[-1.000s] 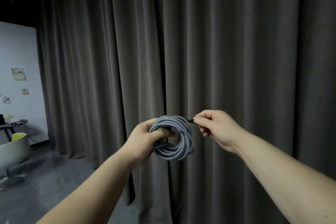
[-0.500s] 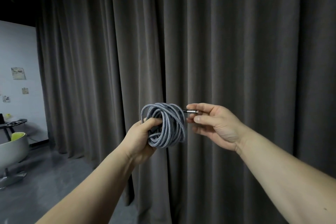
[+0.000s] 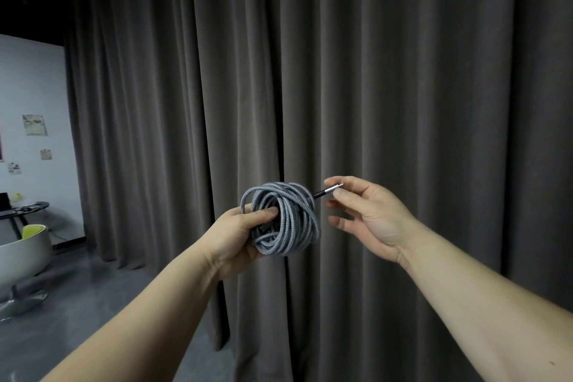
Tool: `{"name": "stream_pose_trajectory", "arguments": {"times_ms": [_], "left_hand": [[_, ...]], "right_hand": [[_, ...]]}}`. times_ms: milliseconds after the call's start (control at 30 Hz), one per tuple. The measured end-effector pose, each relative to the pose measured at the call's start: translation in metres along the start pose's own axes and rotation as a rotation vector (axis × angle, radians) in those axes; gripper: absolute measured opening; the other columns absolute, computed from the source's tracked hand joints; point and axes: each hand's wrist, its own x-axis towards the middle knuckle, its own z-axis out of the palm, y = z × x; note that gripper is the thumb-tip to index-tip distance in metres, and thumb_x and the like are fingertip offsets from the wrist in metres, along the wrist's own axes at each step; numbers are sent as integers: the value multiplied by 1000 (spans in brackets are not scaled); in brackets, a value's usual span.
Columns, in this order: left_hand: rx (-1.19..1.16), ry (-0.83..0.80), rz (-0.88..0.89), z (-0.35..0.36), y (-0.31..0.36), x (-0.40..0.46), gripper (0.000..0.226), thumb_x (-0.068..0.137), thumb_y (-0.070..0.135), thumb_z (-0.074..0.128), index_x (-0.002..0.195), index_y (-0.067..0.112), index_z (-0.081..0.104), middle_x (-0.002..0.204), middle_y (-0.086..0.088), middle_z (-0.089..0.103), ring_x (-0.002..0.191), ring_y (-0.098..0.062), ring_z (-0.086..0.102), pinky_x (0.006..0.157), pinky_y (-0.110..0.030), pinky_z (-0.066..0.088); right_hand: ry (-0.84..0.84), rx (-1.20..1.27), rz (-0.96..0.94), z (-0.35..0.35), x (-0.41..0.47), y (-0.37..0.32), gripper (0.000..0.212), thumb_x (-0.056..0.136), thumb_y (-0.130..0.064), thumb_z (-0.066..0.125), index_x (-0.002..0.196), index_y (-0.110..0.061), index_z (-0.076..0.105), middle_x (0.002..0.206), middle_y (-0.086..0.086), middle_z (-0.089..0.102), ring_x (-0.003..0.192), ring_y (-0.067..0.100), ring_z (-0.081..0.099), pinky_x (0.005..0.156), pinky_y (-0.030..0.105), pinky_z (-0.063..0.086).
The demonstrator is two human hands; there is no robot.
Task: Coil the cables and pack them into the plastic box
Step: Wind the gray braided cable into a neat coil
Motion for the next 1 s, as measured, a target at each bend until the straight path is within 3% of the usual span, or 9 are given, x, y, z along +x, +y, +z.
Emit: {"name": "stream_pose_trajectory", "arguments": {"times_ms": [133,200,300,433,567,700,833,1000], "left_hand": [[16,-62,22,5,-4,-2,22,73,9,62,92,2,70,84,-13,73,72,-21,72,67,-31,60],[51,-79,72,6,-6,-4,27,71,6,63,97,0,68,88,-15,73,77,-21,72,70,-31,60],[126,-134,141,8,-7,-5,32,71,-3,69,103,-1,67,98,-20,70,89,-26,69,83,-35,57],[311,-176,252,12,-9,-7,18,75,9,67,91,14,73,94,-11,71,92,-22,66,87,-33,55],[396,-196,323,12,-7,-8,12,76,13,68,77,24,69,81,-1,68,83,-15,64,77,-29,52],[350,-204,357,9,-5,-6,18,77,11,65,95,8,62,87,-7,67,86,-18,64,78,-28,53],[205,-198,351,10,-3,-3,32,78,7,58,108,-5,55,93,-13,64,90,-22,62,80,-28,55],[251,-214,350,10,0,-6,16,77,5,62,93,7,59,84,-7,66,80,-16,64,73,-25,53]], "right_hand": [[-33,59,-4,3,1,-2,15,94,-8,50,97,-16,63,100,3,70,84,17,66,79,34,46],[-12,37,-27,3,1,0,15,96,-9,49,99,-15,62,95,5,71,80,17,67,82,36,44],[33,-48,-48,3,1,3,22,97,-12,48,108,-22,65,88,1,69,80,16,61,76,32,44],[12,-180,-71,4,-2,1,29,98,-11,47,114,-28,64,83,-2,62,78,11,48,62,22,37],[-3,-132,-86,5,-5,-7,16,94,-9,51,104,-18,60,78,-1,67,75,11,53,60,22,36],[-32,-106,-102,3,-8,-10,10,92,-6,54,89,-15,55,78,1,70,71,11,62,63,22,47],[-70,-266,-180,3,-11,-12,15,92,1,54,87,-13,55,67,-7,64,64,4,61,58,23,54],[-62,-274,-221,8,-13,-16,16,91,4,55,87,-12,57,72,-4,67,67,5,63,55,21,53]]}}
